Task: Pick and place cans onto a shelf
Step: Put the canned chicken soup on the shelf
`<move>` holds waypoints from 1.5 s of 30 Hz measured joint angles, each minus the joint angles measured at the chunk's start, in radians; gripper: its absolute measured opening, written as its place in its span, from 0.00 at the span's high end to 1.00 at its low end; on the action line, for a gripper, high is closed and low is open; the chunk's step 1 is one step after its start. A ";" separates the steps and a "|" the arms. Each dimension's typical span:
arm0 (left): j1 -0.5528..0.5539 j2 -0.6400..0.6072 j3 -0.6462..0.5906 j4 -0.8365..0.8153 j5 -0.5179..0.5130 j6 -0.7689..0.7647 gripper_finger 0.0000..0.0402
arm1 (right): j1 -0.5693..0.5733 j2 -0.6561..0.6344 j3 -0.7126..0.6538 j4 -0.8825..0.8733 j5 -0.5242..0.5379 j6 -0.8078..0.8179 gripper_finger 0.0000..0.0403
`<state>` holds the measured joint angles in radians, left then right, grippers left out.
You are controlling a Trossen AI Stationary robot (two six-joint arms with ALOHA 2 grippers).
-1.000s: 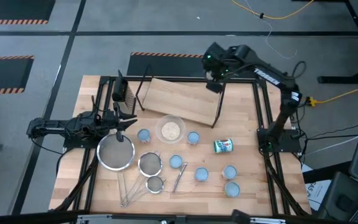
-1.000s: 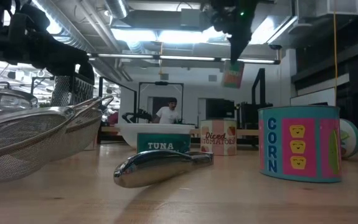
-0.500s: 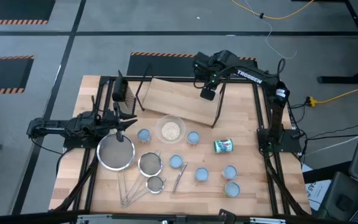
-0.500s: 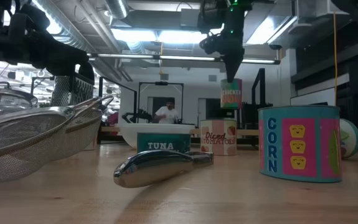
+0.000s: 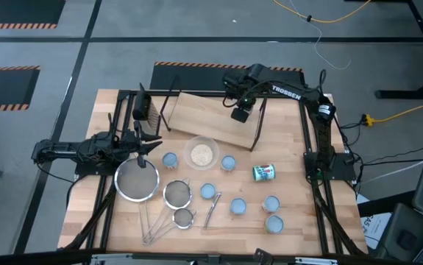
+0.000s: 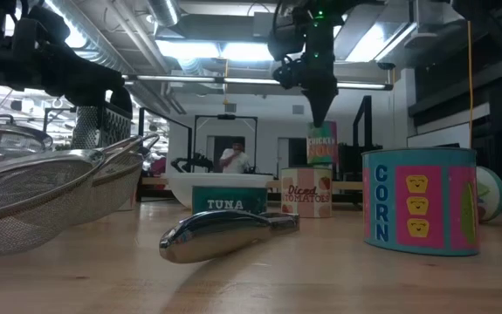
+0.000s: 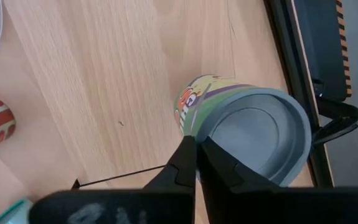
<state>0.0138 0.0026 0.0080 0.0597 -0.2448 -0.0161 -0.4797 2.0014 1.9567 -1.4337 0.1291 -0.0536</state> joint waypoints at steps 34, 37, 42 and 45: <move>0.000 0.000 0.000 0.000 0.001 0.000 0.79 | -0.001 0.000 -0.149 0.098 0.000 0.019 0.89; 0.000 0.000 0.000 0.000 0.001 0.000 0.79 | -0.001 0.000 -0.149 0.098 0.000 0.019 0.89; 0.000 0.000 0.000 0.000 0.001 0.000 0.79 | -0.001 0.000 -0.149 0.098 0.000 0.019 0.89; 0.000 0.000 0.000 0.000 0.001 0.000 0.79 | -0.001 0.000 -0.149 0.098 0.000 0.019 0.87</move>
<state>0.0137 0.0025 0.0081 0.0597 -0.2442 -0.0160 -0.4808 2.0014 1.8076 -1.3354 0.1291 -0.0342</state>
